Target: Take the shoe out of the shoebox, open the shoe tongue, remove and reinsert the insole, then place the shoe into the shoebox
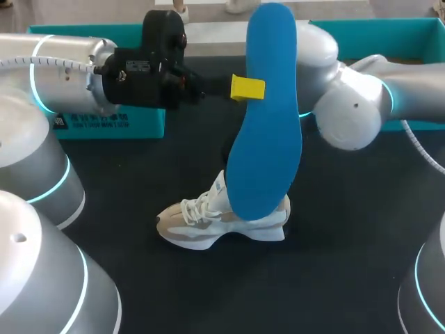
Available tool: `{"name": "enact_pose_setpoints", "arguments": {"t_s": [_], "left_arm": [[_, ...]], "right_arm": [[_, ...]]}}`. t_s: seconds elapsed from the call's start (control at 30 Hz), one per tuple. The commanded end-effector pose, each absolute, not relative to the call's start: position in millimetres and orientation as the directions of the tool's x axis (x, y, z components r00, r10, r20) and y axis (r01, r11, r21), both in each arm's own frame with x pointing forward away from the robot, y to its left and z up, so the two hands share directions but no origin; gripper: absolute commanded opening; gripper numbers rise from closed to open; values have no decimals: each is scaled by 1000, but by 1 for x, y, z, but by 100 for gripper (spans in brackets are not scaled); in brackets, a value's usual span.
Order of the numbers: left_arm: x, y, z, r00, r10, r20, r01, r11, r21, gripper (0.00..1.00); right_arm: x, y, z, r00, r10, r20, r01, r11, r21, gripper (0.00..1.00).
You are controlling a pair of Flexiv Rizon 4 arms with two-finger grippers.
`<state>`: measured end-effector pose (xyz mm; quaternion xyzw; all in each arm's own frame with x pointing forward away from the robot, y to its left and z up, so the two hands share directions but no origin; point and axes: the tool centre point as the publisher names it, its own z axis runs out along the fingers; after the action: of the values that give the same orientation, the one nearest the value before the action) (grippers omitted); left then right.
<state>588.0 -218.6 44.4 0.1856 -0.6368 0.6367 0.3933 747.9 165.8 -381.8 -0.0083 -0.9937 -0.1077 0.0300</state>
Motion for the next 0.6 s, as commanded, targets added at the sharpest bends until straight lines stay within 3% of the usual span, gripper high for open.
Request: {"name": "enact_pose_setpoints", "arguments": {"t_s": [0.03,0.33,0.6], "left_arm": [[588,-220,43,-622,265,737,-737,120,-665,0],[588,-220,43,-622,265,737,-737,120,-665,0],[588,-220,43,-622,265,737,-737,120,-665,0]], "right_arm": [[749,171,-393,-997,16,73,31,979,202,0],[745,168,-390,-996,27,84,42,981,188,0],[739,164,-385,-978,127,167,155,974,165,0]]}}
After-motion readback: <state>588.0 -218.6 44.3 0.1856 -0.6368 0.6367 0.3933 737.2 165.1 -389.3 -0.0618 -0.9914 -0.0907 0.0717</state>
